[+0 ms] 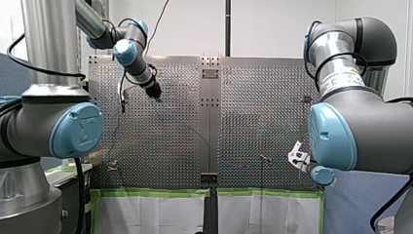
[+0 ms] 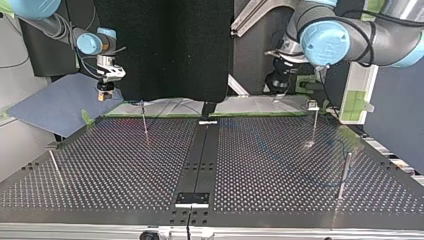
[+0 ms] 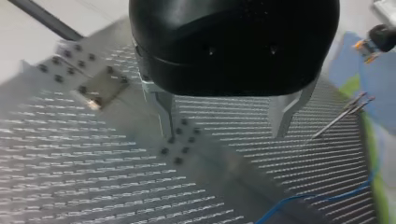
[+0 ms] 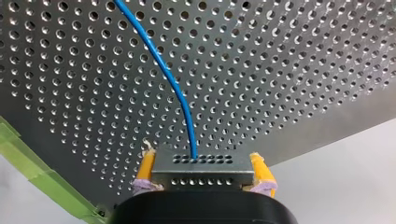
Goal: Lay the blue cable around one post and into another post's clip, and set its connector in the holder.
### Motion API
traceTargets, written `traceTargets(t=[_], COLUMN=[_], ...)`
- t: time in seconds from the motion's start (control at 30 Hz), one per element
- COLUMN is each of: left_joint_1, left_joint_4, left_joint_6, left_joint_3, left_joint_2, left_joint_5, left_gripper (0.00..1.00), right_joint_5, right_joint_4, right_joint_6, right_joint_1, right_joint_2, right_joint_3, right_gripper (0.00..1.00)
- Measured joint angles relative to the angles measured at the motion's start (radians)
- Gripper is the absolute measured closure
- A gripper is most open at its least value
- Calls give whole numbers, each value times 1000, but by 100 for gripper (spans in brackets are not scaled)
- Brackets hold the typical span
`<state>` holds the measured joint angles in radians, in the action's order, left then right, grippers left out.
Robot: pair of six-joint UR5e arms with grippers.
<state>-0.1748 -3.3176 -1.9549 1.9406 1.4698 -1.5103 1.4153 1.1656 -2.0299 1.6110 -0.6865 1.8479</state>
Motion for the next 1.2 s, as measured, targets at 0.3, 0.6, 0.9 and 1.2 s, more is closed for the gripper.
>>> traceTargets(t=[0.3,0.6,0.9,1.2], left_joint_1=[-82,-159,-231,-306], left_joint_4=[82,159,231,305], left_joint_6=[-24,-60,-13,48], left_joint_3=[66,48,-21,-73], left_joint_2=[83,159,231,306], left_joint_5=[6,3,2,-28], left_gripper=[2,2,2,2], right_joint_5=[2,18,44,40], right_joint_4=[-22,-54,-95,-101], right_joint_6=[26,63,132,161], right_joint_1=[3,4,1,10], right_joint_2=[0,0,1,1], right_joint_3=[0,1,1,1], right_gripper=[100,100,100,100])
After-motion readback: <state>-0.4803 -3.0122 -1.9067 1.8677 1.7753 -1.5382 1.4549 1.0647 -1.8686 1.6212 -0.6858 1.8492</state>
